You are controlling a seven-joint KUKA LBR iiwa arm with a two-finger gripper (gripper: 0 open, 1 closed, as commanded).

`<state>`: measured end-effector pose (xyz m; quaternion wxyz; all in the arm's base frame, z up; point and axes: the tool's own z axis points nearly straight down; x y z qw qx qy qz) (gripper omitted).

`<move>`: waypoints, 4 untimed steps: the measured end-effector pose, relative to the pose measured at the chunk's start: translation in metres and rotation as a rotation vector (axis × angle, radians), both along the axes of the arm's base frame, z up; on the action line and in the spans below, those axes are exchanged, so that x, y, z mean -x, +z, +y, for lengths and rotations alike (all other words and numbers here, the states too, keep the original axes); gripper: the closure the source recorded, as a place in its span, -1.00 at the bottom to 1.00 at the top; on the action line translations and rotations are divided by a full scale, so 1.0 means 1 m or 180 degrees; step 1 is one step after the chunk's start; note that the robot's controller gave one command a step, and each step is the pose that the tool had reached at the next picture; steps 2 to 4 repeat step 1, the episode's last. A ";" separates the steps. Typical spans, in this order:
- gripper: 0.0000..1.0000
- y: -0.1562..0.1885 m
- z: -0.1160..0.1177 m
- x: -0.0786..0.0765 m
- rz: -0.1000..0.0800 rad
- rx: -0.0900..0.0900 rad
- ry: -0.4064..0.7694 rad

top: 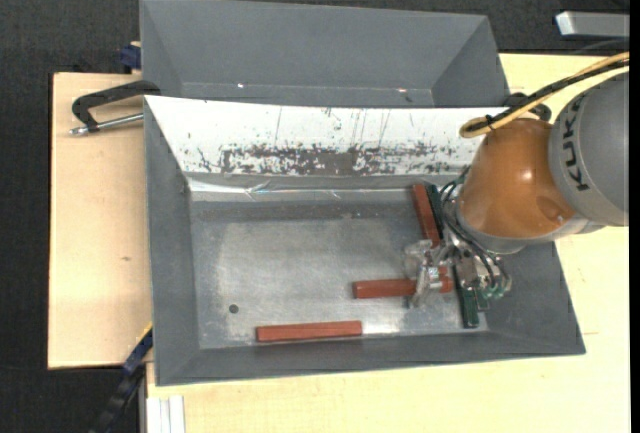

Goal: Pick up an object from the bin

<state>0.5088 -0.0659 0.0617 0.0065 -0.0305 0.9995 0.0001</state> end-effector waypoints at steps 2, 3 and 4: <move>1.00 0.164 -0.013 -0.014 0.0009 0.0000 -0.0323; 1.00 0.164 -0.013 -0.014 0.0009 0.0000 -0.0323; 1.00 0.164 -0.013 -0.014 0.0009 0.0000 -0.0323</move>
Offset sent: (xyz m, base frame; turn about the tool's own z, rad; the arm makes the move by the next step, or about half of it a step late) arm 0.0000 0.0000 0.0000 0.0000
